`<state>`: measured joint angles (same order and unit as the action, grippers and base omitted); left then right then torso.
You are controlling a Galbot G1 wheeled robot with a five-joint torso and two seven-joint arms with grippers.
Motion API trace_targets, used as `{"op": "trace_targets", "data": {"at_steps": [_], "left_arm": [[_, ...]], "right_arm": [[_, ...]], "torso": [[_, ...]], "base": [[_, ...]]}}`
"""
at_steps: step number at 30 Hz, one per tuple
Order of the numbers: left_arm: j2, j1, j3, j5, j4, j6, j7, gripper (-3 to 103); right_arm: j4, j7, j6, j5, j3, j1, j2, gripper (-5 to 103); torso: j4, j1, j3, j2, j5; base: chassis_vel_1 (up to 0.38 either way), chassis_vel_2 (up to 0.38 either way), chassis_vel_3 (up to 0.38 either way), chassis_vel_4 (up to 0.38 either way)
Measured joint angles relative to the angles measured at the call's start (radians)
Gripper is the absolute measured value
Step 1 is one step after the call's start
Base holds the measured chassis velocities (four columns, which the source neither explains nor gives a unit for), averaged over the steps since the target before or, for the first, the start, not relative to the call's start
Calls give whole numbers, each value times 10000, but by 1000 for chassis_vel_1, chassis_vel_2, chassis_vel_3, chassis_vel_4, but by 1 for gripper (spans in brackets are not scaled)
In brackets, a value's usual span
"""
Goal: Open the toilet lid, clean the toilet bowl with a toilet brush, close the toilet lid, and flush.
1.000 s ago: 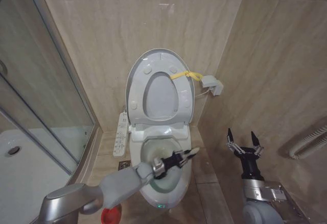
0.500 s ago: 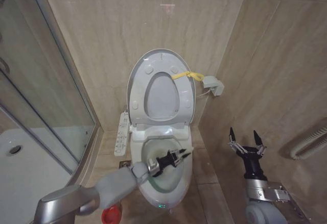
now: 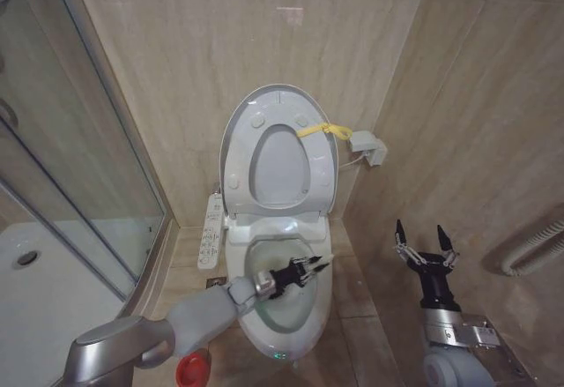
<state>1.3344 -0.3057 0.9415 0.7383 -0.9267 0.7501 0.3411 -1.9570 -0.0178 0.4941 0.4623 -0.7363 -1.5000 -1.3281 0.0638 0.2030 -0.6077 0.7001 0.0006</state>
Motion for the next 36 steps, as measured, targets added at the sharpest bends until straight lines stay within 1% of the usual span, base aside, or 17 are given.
{"op": "trace_targets", "data": {"at_steps": [1, 3, 5, 7, 12, 14, 15, 17, 22, 24, 25, 28, 29, 31, 33, 34, 36], "left_arm": [[187, 71, -55, 35, -198, -9, -23, 19], [258, 88, -71, 38, -210, -4, -14, 19], [162, -35, -42, -118, 199, 32, 124, 19], [-54, -239, -21, -353, 604, 110, 205, 19], [-173, -199, -219, -397, 832, 178, 181, 19], [-57, -33, -368, -181, 226, 58, -13, 19], [55, 55, -432, -125, 106, 53, -28, 19], [86, 72, -434, -115, 214, 59, 21, 19], [-160, -214, -342, -229, 760, 88, 5, 19], [-169, -198, -385, -157, 660, 62, -67, 19], [-172, -120, -410, 0, 380, -30, -201, 19], [-184, 408, -213, 652, -865, -515, -804, 19], [-184, 408, -213, 652, -865, -515, -804, 19], [-373, 708, 262, 999, -1313, -1015, -1103, 19], [-619, 780, 625, 723, -1189, -1487, -999, 19], [-619, 780, 625, 723, -1189, -1487, -999, 19], [-781, 886, 726, 270, -1089, -2063, -572, 19]], "right_arm": [[58, 1, -17, -5, 27, 81, -14, 100], [106, 1, -33, -6, 57, 135, -21, 100], [148, 1, -41, -6, 99, 142, -28, 100], [8, -9, 9, -5, 37, -69, -29, 100], [-74, -26, 46, 57, -31, -133, 7, 100], [-29, -27, 37, 65, -27, -46, -19, 100], [70, -24, 19, 61, 18, 72, -40, 100], [151, -24, -1, 57, 74, 157, -46, 100], [-93, -27, 27, 71, -52, -142, -20, 100], [-122, -30, 29, 85, -81, -145, -3, 100], [-122, -30, 26, 99, -99, -137, 14, 100], [56, -29, -12, 96, -70, 74, 18, 100], [56, -29, -12, 96, -70, 74, 18, 100], [228, -25, -69, 95, -12, 239, 15, 100], [272, -23, -75, 95, -17, 266, 24, 100], [272, -23, -75, 95, -17, 266, 24, 100], [231, -21, -71, 111, -79, 200, 50, 100]], "torso": [[15, -2, 3, 2, -7], [21, -2, 3, 2, -9], [13, 0, 2, 0, 3], [0, 0, 0, 0, -1], [-6, -3, 3, 2, -2], [0, -1, 0, 1, -1], [14, -2, 3, 2, -5], [19, -2, 3, 2, -4], [-6, 0, 0, 0, -5], [-5, -1, 1, 1, -3], [-8, -2, 1, 0, 0], [15, -3, 4, 2, -4], [15, -3, 4, 2, -4], [15, -1, 2, 2, -2], [0, -1, 1, 1, 0], [0, -1, 1, 1, 0], [-10, 0, 0, 0, 0]], "base": [[0, 0, 0, 0], [0, 0, 0, 0], [-34, -53, -26, -10], [0, 0, 0, 0], [0, 0, 0, 0], [0, 0, 0, 0], [0, 0, 0, 0], [0, 0, 0, 0], [0, 0, 0, 0], [55, 16, 8, 3], [55, 15, -9, 3], [0, 0, 0, 0], [0, 0, 0, 0], [0, 0, 0, 0], [0, 0, 0, 0], [0, 0, 0, 0], [0, 0, 0, 0]]}}
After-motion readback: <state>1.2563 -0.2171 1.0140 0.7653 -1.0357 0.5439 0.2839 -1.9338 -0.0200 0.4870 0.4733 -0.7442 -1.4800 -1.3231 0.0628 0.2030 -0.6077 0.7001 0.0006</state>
